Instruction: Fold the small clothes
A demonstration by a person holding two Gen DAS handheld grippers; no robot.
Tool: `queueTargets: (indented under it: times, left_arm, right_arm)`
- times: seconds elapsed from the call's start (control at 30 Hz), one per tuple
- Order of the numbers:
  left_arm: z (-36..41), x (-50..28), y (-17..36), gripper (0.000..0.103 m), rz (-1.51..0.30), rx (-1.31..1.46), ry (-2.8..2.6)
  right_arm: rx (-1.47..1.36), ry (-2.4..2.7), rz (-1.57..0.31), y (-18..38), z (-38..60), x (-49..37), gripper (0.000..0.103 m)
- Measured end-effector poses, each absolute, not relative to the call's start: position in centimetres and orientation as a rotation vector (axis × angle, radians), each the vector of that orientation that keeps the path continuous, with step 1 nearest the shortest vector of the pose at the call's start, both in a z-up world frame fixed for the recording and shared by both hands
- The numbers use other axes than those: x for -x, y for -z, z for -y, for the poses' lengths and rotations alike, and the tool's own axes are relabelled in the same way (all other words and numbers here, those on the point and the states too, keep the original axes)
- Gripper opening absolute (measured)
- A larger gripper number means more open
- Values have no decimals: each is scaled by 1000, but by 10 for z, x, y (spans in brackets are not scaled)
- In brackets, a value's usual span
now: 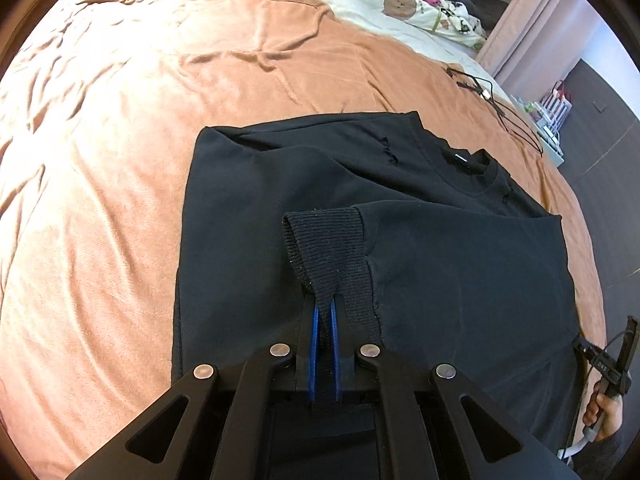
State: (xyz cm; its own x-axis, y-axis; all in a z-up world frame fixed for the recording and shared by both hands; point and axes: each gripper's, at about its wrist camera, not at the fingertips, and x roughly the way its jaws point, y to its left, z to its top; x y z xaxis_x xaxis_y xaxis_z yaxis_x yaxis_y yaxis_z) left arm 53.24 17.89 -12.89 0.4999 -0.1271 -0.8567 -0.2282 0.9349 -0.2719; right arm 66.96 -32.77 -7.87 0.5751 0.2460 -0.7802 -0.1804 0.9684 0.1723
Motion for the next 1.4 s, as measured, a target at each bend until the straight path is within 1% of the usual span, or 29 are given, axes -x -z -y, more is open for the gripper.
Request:
queueTargets:
  times: [0.07,0.1,0.13,0.2,0.27,0.47,0.6,0.67,0.7,0.73,0.77,0.87,0.93,0.97,1.0,1.03,1.07,1.1,1.13,1.17,1.23,1.27,1.3,1.33,1.37,1.4]
  left_arm:
    - [-175,-533,130,6,-1059,359,-60]
    - [-173,-532,131,6,-1061,349,-62]
    - [-172,-532,131,6,-1062,347,-62]
    - [-170,-533,133,6,-1064,356,-55]
    - [-167,-535,135,6,-1067,366,-42]
    - [-154,-540,143,6,-1077,334,-33]
    - [-167,-542,159,6,-1113,375,-50]
    - [-175,-541,166,7,-1121,418,-44]
    - [-177,-540,166,10,-1120,433,-43]
    - [-177,-538,165,12,-1122,432,-50]
    - [-177,-536,162,12,-1122,421,-56]
    - [-175,-526,150,13,-1118,378,-63]
    - [-177,-520,142,15,-1110,377,-60]
    - [-179,-516,137,15,-1105,378,-60]
    - [-180,-511,133,17,-1099,378,-59]
    - [-181,-505,127,22,-1093,376,-60]
    - [-181,-501,122,25,-1087,373,-63]
    - [-182,-495,117,31,-1078,367,-66]
    - [-182,-489,112,36,-1068,359,-69]
    - [-183,-482,106,38,-1056,353,-70]
    - [-183,-469,96,41,-1035,347,-63]
    - [-183,-463,92,44,-1029,348,-57]
    - [-183,-457,87,51,-1022,350,-53]
    - [-183,-449,81,59,-1009,350,-54]
    - [-183,-441,76,63,-994,343,-55]
    - [-183,-432,69,70,-977,330,-58]
  right_arm:
    - [-63,-239,-912,79,321,-672,40]
    - [-60,-233,-907,80,319,-674,35]
    - [-56,-223,-904,81,318,-675,32]
    - [-59,-204,-894,83,318,-678,18]
    - [-74,-178,-876,82,319,-676,14]
    - [-116,-97,-884,86,329,-673,14]
    - [-110,-91,-899,87,323,-670,14]
    - [-104,-101,-917,86,322,-670,14]
    - [-106,-107,-926,85,322,-670,14]
    - [-112,-114,-938,85,324,-668,14]
    - [-122,-121,-942,83,328,-667,16]
    - [-164,-137,-961,78,341,-658,17]
    - [-179,-135,-957,72,349,-651,17]
    - [-185,-144,-949,69,352,-645,19]
    - [-189,-154,-941,67,354,-640,24]
    - [-190,-160,-932,64,356,-634,29]
    - [-190,-168,-920,61,357,-628,41]
    - [-189,-177,-910,58,358,-623,54]
    - [-187,-183,-900,55,359,-617,60]
    - [-185,-187,-888,51,358,-611,65]
    - [-182,-205,-874,44,358,-599,67]
    - [-184,-217,-869,39,358,-593,72]
    - [-185,-228,-865,35,357,-587,82]
    - [-186,-232,-860,31,357,-583,86]
    - [-188,-235,-849,26,357,-576,90]
    - [-189,-239,-834,21,356,-569,93]
